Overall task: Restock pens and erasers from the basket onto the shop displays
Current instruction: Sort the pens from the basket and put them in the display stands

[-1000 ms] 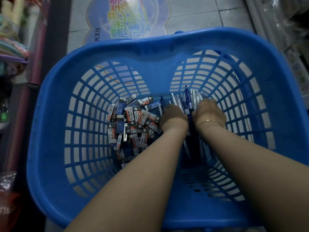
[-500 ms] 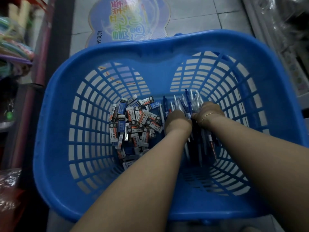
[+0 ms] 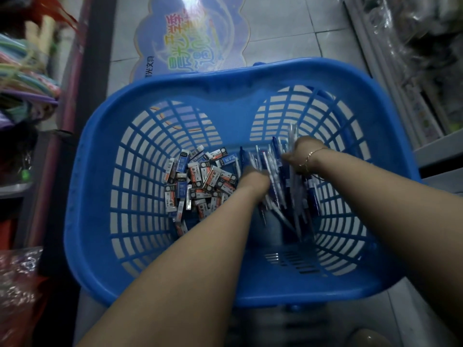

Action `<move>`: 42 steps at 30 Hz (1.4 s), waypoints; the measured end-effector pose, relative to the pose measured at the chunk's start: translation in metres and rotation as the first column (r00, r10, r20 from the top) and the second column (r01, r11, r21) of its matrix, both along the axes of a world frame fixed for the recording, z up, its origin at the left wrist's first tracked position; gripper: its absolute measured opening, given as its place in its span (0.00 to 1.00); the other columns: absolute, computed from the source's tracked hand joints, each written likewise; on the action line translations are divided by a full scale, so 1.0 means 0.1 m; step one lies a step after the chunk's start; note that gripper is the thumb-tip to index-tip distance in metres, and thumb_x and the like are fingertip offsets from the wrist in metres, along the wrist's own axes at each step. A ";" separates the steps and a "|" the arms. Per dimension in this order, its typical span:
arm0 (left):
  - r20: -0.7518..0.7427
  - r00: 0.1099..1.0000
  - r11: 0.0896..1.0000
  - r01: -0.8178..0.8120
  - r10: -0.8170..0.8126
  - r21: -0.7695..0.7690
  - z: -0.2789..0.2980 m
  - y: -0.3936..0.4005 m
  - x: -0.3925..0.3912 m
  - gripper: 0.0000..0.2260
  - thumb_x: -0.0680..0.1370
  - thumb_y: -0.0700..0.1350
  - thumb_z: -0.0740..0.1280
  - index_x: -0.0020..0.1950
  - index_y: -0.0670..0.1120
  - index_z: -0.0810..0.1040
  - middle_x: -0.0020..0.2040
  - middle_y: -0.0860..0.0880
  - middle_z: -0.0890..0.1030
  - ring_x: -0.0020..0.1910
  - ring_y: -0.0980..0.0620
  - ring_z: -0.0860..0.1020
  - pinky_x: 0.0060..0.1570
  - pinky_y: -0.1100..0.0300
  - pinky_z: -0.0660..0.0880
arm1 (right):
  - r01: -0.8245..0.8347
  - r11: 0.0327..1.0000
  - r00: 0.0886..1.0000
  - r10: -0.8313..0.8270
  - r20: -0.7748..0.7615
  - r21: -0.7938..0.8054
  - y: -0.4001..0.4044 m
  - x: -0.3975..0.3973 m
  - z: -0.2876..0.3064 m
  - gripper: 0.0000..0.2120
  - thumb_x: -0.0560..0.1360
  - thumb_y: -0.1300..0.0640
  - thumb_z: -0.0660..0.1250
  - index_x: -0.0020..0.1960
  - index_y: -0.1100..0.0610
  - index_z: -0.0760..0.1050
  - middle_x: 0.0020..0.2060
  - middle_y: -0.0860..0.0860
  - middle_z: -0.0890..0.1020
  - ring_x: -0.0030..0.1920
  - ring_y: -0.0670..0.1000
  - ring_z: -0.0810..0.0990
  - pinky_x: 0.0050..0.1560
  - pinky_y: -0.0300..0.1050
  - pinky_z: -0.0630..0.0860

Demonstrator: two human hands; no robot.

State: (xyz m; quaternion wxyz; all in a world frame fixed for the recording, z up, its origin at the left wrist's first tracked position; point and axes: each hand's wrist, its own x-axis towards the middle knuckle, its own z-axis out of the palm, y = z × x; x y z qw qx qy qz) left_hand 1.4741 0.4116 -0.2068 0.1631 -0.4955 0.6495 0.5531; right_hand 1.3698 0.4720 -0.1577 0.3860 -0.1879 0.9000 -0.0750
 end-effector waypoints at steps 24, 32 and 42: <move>-0.471 0.847 0.931 -0.072 0.247 0.359 0.79 -0.08 0.36 0.15 0.78 0.57 0.64 0.53 0.48 0.81 0.28 0.55 0.69 0.22 0.59 0.62 0.20 0.68 0.59 | 0.350 0.795 0.819 -0.003 0.574 -0.495 0.17 0.23 0.62 0.12 0.76 0.58 0.65 0.49 0.68 0.76 0.30 0.55 0.73 0.25 0.49 0.64 0.26 0.41 0.63; -0.487 0.734 0.860 -0.263 0.473 0.439 0.96 -0.31 0.59 0.06 0.78 0.38 0.61 0.42 0.39 0.72 0.30 0.49 0.78 0.20 0.59 0.64 0.16 0.69 0.61 | 0.608 0.477 0.785 -0.246 0.568 -0.634 0.13 0.27 0.78 0.07 0.76 0.65 0.63 0.50 0.60 0.79 0.33 0.53 0.73 0.29 0.48 0.70 0.33 0.40 0.71; -0.435 0.772 0.882 -0.358 0.464 0.306 0.95 -0.44 0.66 0.16 0.76 0.56 0.66 0.52 0.44 0.78 0.28 0.53 0.72 0.23 0.58 0.64 0.20 0.67 0.61 | 0.690 0.157 0.709 -0.341 0.617 -0.706 0.05 0.34 0.82 0.08 0.76 0.66 0.63 0.44 0.59 0.80 0.28 0.49 0.75 0.25 0.43 0.70 0.26 0.34 0.68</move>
